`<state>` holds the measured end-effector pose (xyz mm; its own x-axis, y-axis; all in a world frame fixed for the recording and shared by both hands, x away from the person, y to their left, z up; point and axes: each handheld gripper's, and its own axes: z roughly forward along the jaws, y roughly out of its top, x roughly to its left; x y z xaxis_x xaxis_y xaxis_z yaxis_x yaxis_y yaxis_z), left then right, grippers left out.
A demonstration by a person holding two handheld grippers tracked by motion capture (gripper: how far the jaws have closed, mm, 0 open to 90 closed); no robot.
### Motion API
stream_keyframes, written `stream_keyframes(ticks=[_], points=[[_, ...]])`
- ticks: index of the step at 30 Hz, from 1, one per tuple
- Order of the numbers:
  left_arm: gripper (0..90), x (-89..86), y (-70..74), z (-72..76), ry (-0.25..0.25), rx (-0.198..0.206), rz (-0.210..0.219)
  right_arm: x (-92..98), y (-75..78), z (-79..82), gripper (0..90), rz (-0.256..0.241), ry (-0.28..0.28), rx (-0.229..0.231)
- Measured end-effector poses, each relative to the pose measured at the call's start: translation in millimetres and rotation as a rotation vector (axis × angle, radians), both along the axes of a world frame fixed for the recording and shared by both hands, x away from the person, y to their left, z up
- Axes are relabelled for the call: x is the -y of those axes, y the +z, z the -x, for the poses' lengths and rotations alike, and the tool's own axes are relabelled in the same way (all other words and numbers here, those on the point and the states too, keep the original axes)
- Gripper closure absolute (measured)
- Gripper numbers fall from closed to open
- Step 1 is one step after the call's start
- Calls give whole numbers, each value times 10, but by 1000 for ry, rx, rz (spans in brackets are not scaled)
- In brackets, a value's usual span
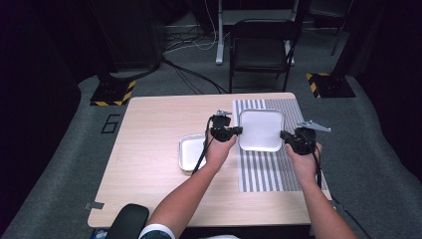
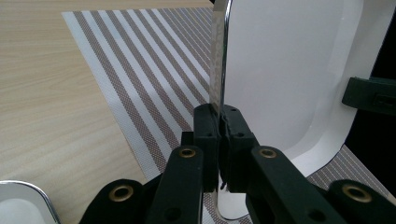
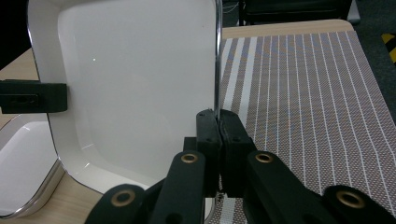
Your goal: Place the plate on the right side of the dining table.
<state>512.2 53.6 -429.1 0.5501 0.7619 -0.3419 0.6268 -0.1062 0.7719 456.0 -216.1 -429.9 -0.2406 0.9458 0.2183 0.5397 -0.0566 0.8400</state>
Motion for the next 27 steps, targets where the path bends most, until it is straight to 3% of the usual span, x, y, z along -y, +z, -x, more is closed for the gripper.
stream_keyframes(ticks=[8,27], points=[[863,36,40,-32,8,0,4,37,34,-56,881,-4,-1,1],[859,209,-19,-51,-15,-2,3,198,-10,-34,880,-2,-28,6]])
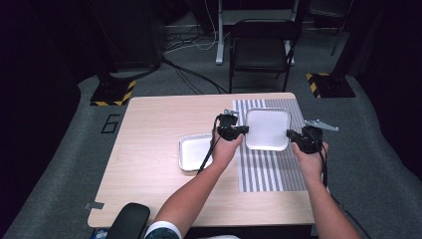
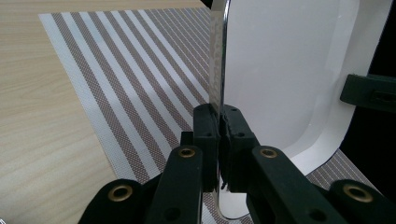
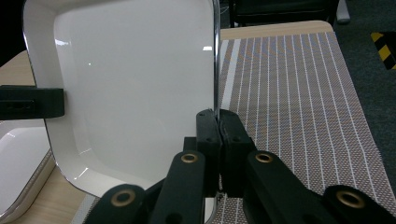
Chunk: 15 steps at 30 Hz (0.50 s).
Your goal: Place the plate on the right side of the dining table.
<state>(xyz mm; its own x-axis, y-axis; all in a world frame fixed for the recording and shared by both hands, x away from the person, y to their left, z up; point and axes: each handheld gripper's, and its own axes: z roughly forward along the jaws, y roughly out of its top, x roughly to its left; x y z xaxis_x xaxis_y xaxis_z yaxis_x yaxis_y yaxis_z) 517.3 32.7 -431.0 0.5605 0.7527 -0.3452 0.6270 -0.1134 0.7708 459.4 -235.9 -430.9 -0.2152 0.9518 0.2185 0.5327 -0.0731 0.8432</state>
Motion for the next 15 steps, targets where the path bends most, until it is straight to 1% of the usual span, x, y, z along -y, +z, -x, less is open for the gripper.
stream_keyframes(ticks=[3,5,7,8,10,11,13,15], points=[[859,16,-16,-6,4,0,8,5,4,5,880,3,-3,-1],[859,22,-27,-10,-2,-3,4,9,5,7,881,14,-2,5],[860,41,-45,-13,5,-2,11,14,1,8,881,21,-5,5],[859,42,-50,-17,-3,-7,8,18,-3,7,881,24,-5,5],[859,60,-65,-20,4,-7,14,28,-10,6,881,26,-6,2],[859,64,-69,-24,-2,-10,10,35,-14,4,881,27,-7,0],[859,83,-88,-29,2,-7,15,51,-25,-3,881,27,-9,-3],[859,96,-105,-34,1,-10,11,60,-37,-7,881,27,-11,-8]])
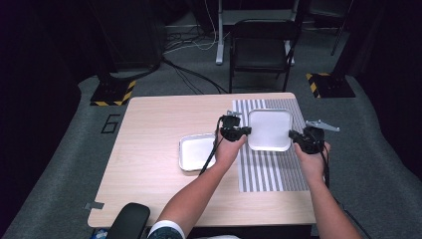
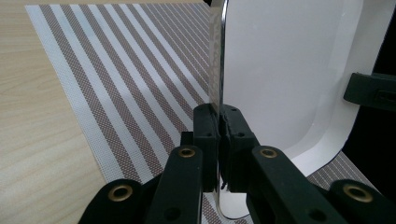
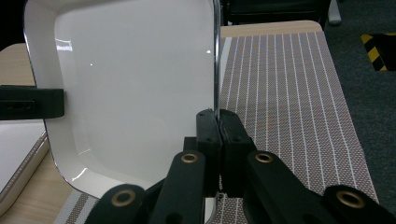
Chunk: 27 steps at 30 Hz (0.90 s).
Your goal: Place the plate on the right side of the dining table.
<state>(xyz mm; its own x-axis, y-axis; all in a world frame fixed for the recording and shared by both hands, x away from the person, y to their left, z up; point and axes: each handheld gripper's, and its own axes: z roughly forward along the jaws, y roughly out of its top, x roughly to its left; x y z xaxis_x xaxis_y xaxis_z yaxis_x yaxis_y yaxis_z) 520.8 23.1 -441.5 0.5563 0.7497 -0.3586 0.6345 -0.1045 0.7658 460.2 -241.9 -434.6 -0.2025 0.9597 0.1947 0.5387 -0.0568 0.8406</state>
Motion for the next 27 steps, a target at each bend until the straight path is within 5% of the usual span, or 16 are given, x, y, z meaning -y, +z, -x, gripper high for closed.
stream_keyframes(ticks=[27], points=[[857,87,-250,-54,1,-46,5,59,-175,-66,881,29,-10,-44]])
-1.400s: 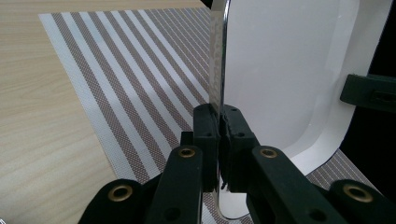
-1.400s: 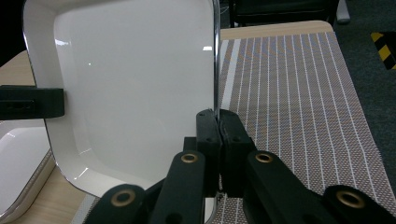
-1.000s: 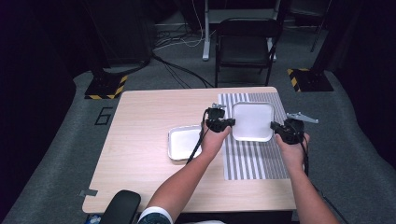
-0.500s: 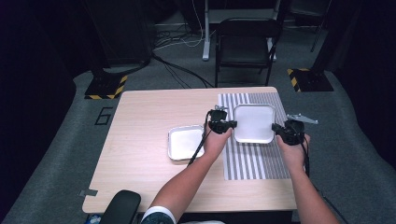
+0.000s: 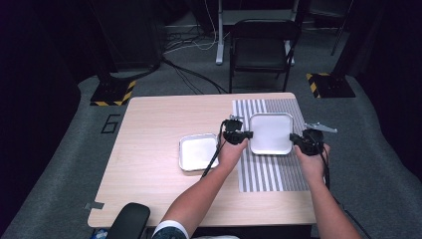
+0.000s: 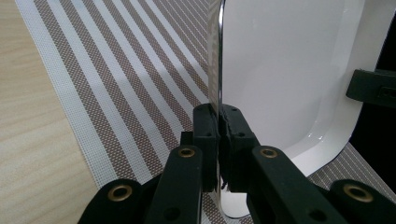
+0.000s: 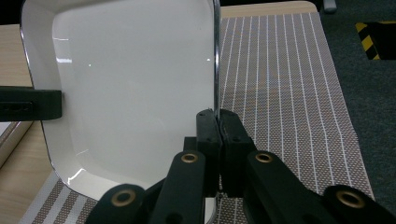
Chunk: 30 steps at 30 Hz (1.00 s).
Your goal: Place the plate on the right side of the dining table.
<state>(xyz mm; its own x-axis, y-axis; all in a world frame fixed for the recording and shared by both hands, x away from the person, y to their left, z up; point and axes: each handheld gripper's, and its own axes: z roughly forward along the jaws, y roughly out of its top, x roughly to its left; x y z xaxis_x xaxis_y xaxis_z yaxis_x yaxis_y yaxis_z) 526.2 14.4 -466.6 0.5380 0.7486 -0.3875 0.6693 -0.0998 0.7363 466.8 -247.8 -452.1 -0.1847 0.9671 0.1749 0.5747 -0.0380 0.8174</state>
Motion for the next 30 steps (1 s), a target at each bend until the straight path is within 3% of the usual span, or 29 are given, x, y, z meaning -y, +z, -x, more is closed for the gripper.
stream_keyframes(ticks=[30], points=[[852,86,-191,-44,-3,-21,-14,35,-185,-73,881,31,-26,-38]])
